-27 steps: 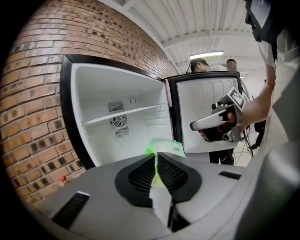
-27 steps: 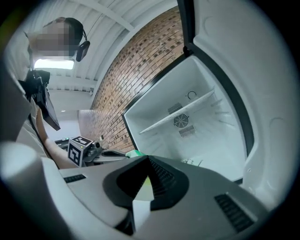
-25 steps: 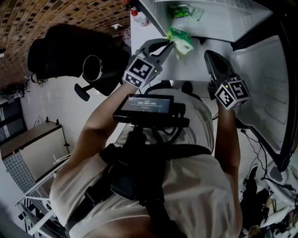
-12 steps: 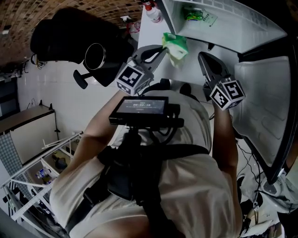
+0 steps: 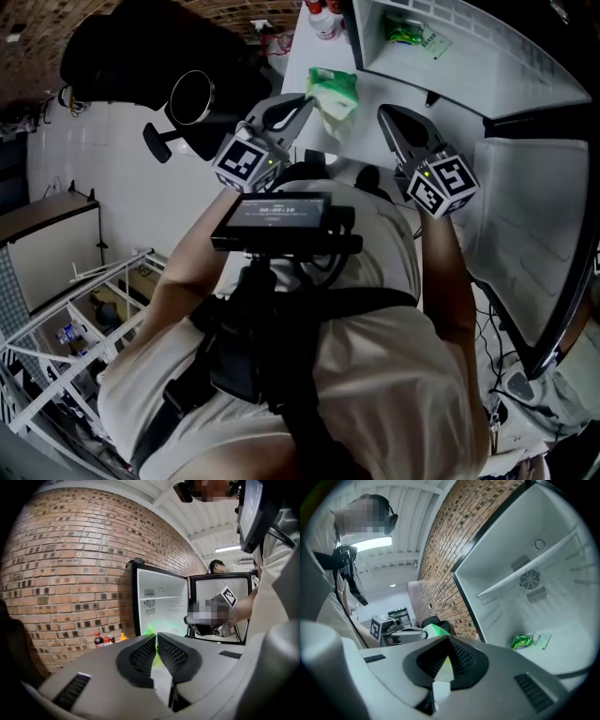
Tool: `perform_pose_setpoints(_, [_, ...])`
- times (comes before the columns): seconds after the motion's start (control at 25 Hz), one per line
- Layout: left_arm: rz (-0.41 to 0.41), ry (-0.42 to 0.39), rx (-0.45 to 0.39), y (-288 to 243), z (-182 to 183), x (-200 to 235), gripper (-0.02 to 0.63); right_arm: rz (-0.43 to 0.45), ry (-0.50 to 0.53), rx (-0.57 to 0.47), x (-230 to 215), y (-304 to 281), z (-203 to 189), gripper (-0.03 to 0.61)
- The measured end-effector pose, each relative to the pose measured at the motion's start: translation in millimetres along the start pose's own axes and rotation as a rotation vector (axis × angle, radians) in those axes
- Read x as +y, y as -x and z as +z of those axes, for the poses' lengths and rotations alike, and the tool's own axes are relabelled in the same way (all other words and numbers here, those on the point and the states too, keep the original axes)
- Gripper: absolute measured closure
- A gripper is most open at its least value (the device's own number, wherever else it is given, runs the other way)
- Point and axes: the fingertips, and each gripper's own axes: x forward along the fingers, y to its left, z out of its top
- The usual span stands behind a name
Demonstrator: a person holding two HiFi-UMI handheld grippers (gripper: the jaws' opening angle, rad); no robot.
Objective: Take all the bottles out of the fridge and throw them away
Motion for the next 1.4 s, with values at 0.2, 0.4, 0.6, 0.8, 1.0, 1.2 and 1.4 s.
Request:
perform_pose_setpoints(0.2, [0.041, 0.028, -0.011, 15.2, -5.8, 29.0, 0.598, 0.021, 0.021, 0.037, 10.5, -26.9, -2.2, 0.574])
perform_pose_setpoints(0.4, [0.065, 0.027, -0.031, 32.7, -12.6, 60.8, 0.598, 0.029, 0.026, 0.049, 22.9, -56.9, -1.1, 0.574])
perform_pose_setpoints(0.6, [0.084, 0.034, -0.042, 49.4, -18.1, 87.1, 0.598, 0.043, 0.041, 0.062, 35.6, -83.3, 4.3, 0.574])
perform_pose_setpoints(0.8, [0.121, 0.061, -0.052, 89.5, -36.0, 144.7, 0.598, 0.073, 0.064, 0.09, 66.7, -150.4, 2.0, 0.574])
perform_pose_setpoints(1.0, [0.17, 0.105, -0.057, 114.8, -51.1, 185.1, 0.598, 0.08, 0.066, 0.128, 82.7, -185.4, 0.6, 0.574])
perform_pose_setpoints(1.2, [0.195, 0.145, -0.052, 134.9, -66.5, 208.2, 0.598, 0.091, 0.081, 0.171, 94.2, -215.2, -3.3, 0.574])
perform_pose_setpoints(1.4, [0.233, 0.186, -0.036, 138.2, -107.8, 231.6, 0.598, 0.131, 0.082, 0.209, 90.4, -248.8, -31.8, 0.574])
